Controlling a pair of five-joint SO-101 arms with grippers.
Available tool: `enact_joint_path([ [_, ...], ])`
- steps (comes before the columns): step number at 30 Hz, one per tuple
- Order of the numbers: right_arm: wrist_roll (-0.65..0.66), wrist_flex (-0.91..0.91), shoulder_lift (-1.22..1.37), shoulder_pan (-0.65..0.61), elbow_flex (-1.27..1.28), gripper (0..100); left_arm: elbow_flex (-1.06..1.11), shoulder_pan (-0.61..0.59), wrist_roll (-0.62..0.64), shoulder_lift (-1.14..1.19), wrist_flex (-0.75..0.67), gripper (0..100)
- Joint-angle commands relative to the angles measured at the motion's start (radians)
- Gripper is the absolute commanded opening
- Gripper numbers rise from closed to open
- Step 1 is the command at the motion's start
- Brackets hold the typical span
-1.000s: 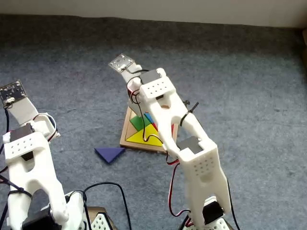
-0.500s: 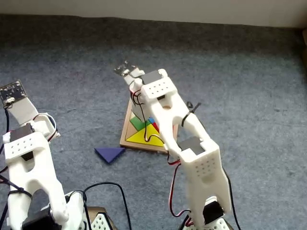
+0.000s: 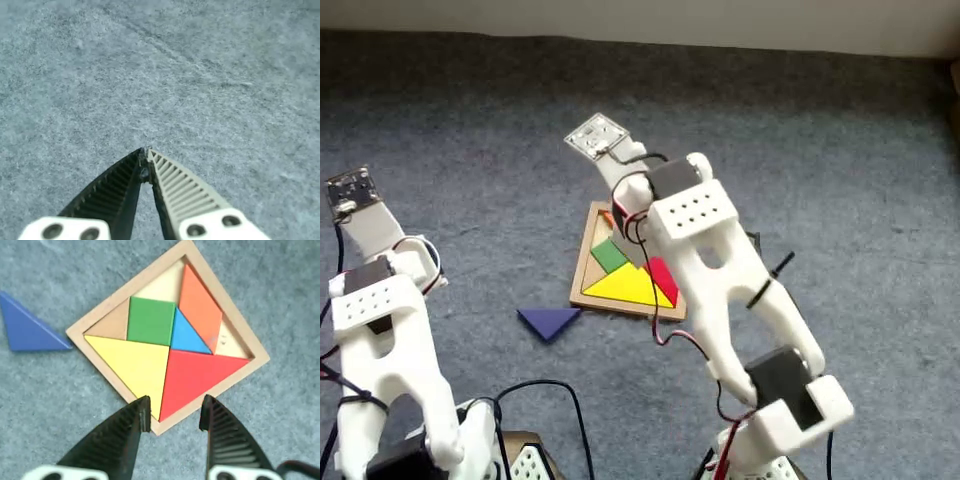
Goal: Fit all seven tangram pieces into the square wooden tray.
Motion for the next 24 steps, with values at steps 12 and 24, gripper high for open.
enact_joint_path([
  [12,-0.008,-0.231,-0.717,0.222,0.734,16.6,-0.242,0.397,-0.155,-0.021,0.222,5],
  [24,-0.241,-0.605,-0.857,0.421,1.104,16.6,-0.608,0.700,-0.152,0.240,0.437,19],
])
